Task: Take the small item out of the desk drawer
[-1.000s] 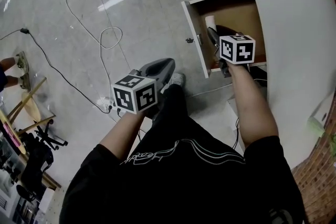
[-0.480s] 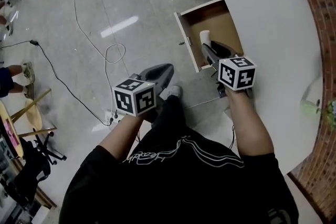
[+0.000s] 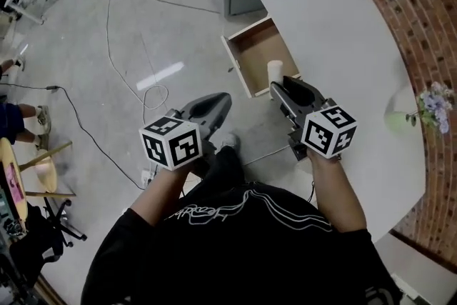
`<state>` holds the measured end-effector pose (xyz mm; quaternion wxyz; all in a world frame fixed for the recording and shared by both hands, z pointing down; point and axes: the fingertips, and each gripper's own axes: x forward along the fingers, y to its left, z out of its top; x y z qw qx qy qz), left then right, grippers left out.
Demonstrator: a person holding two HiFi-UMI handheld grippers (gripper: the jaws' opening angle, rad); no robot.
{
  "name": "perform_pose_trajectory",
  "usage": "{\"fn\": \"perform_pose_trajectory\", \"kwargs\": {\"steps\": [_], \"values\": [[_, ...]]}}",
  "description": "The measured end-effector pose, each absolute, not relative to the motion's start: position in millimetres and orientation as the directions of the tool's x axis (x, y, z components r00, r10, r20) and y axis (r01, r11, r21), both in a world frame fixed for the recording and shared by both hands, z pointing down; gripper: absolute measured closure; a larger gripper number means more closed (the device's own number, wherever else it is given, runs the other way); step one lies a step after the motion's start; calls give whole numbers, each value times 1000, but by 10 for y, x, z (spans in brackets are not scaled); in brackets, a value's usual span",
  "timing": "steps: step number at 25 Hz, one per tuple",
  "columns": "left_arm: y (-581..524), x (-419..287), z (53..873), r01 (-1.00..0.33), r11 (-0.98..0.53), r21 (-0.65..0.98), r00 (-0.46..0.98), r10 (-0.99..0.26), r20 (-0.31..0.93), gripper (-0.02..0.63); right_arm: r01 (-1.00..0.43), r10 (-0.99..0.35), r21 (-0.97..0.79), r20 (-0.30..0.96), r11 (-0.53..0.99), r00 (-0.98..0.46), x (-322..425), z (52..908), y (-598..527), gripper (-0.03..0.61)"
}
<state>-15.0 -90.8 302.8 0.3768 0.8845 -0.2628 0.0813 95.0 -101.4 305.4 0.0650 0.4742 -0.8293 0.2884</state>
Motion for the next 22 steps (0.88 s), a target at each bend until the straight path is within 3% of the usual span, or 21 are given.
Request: {"fn": "perform_pose_trajectory", "kwargs": {"steps": [11,22], "values": [[343,27,1759,-443,-735,513,892,-417,174,586,-757,-784,-410,141,510,-604,1062,1813,409,445],[1052,167,1242,-398,-826,400,914,-393,99,586,-703,-750,-350,3,619,-662,945,1190,1244,445]]}}
